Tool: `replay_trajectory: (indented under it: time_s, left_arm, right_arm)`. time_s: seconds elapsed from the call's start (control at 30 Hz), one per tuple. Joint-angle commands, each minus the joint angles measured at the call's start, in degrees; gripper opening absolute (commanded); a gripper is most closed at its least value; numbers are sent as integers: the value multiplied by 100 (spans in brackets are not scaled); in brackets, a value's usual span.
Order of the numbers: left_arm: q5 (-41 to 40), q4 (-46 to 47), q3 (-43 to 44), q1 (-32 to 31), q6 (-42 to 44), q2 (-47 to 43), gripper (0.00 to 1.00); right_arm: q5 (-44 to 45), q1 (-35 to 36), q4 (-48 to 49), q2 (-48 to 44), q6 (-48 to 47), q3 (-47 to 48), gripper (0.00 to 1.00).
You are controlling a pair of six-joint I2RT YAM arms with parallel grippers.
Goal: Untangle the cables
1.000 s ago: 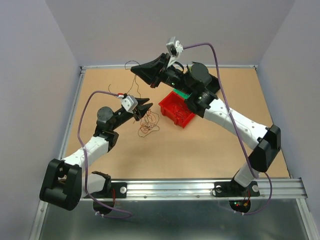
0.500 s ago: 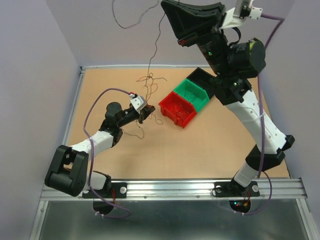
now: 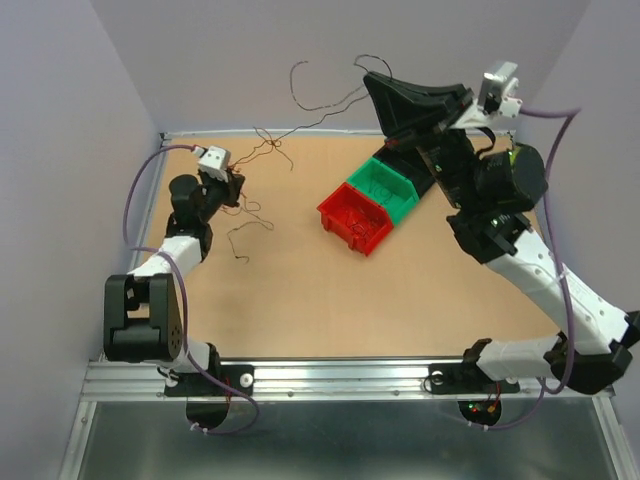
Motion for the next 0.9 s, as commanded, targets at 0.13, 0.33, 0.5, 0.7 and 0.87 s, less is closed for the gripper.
replay_trajectory:
  time_s: [0.13,0.33,0.5,0.7,0.87]
  left_arm:
    - [492,-632,1204,1364,-891,1171,0]
    - [412,-713,1319,1462,-820,1349,0]
    - [518,-573,1118,1419,-671,1033,0]
    - [1081,-414,889,1270,-583,786,0]
    - [1178,-423,757,1023,-293,549,0]
  right_arm:
    - [647,32,436,-1932,-588,-1414,1]
    - [858,41,-338,-2338,-931,-1660,1]
    - [1138,41,-796,-2005,-1177,-1878,1]
    - [1886,15,-367,-1389,-1336,-2143,1]
    - [1816,-73,-286,-801,-1126,-2108,1]
